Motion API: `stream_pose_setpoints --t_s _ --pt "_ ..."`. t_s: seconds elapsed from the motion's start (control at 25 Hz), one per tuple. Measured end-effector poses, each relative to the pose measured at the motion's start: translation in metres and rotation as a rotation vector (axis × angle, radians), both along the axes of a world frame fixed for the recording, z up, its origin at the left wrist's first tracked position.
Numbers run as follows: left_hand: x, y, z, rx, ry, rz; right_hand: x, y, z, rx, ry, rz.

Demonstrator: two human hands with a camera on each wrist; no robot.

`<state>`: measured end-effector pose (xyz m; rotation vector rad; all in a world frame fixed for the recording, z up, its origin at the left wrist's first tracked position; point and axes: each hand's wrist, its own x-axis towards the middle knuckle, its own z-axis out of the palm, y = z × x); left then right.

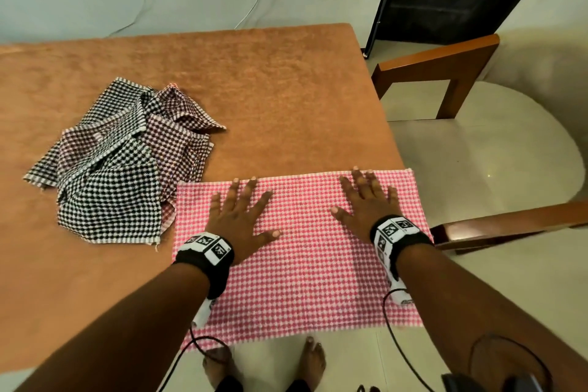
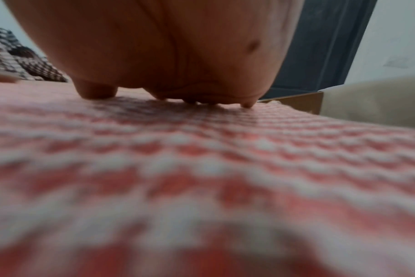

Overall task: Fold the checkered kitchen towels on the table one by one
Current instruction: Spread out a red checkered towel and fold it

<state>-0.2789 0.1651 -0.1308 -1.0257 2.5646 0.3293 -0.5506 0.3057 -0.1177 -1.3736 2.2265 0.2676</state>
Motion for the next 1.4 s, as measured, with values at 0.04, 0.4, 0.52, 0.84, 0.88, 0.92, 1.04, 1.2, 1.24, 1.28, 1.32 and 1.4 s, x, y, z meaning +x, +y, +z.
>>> stream_pose_setpoints --t_s 0.04,0.4,0.52,0.84,0.88,0.92,1.04,1.2,1.24,1.28,1.32,1.4 --pt "0.015 -0.006 0.000 -0.011 -0.003 0.015 -0.015 0.009 -0.001 0.016 0.007 -0.045" --pt "0.046 0.026 0.033 0.031 -0.007 0.062 -0.012 0.058 0.021 -0.005 -0.012 -0.091" --pt "0.030 0.103 0.033 0.043 0.075 -0.019 0.076 0.088 0.024 -0.051 -0.050 0.048" --pt "0.070 0.148 -0.006 -0.066 0.074 0.058 0.121 0.116 -0.014 -0.162 0.042 -0.004" --pt "0.080 0.143 -0.007 -0.099 0.097 0.076 0.111 0.120 -0.016 -0.175 0.060 -0.028" --pt "0.091 0.139 -0.007 -0.126 0.120 0.106 0.100 0.127 -0.017 -0.185 0.079 -0.060" --pt "0.127 0.122 -0.007 -0.154 0.074 0.214 0.061 0.149 -0.017 -0.165 0.134 -0.159" --pt "0.160 0.109 -0.009 -0.162 0.034 0.315 0.034 0.167 -0.017 -0.174 0.138 -0.252" --pt "0.162 0.108 -0.010 -0.159 0.032 0.319 0.032 0.167 -0.018 -0.172 0.133 -0.253" --pt "0.163 0.107 -0.009 -0.153 0.027 0.326 0.031 0.167 -0.020 -0.169 0.119 -0.250" --pt "0.161 0.108 -0.007 -0.147 0.023 0.341 0.029 0.167 -0.020 -0.178 0.107 -0.264" --pt "0.150 0.108 -0.001 -0.145 0.031 0.361 0.027 0.170 -0.015 -0.275 0.095 -0.395"
